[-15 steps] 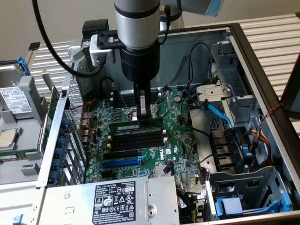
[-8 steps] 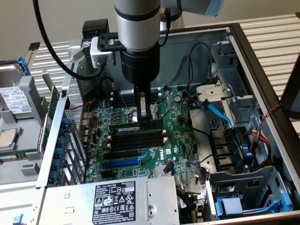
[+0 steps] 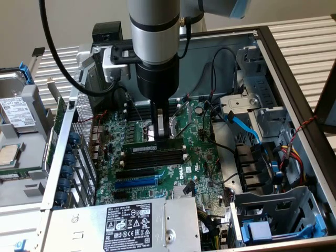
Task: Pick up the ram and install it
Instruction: 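Insert the ram into the slot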
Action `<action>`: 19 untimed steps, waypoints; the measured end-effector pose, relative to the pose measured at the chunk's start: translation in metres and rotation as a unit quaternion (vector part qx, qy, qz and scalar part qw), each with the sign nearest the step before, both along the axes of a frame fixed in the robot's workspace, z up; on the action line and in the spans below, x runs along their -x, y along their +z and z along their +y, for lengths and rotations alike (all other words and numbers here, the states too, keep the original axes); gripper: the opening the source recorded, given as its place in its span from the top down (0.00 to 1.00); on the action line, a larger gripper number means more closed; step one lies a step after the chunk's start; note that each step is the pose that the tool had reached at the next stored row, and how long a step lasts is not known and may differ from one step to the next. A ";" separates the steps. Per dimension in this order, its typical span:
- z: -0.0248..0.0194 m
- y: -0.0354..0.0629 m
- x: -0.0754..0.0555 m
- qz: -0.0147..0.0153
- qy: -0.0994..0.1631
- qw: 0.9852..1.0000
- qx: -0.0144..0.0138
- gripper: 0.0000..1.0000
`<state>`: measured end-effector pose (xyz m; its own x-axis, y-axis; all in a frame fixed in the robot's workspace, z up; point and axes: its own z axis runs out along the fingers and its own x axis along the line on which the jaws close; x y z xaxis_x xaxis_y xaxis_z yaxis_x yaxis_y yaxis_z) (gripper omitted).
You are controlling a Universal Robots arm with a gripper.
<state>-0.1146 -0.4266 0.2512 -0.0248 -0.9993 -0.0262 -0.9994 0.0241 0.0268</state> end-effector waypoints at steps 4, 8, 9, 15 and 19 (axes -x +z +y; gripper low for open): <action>0.0033 -0.0004 0.000 0.000 0.000 1.000 0.018 0.87; 0.0033 -0.0010 0.000 0.001 0.000 1.000 0.017 0.87; 0.0033 -0.0014 0.000 0.001 0.000 1.000 0.017 0.87; 0.0036 -0.0051 0.000 0.001 0.000 1.000 0.011 0.87; 0.0036 -0.0075 0.000 0.001 0.000 1.000 0.010 0.87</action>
<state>-0.1147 -0.4230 0.2437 -0.0249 -0.9997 -0.0057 -0.9993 0.0247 0.0289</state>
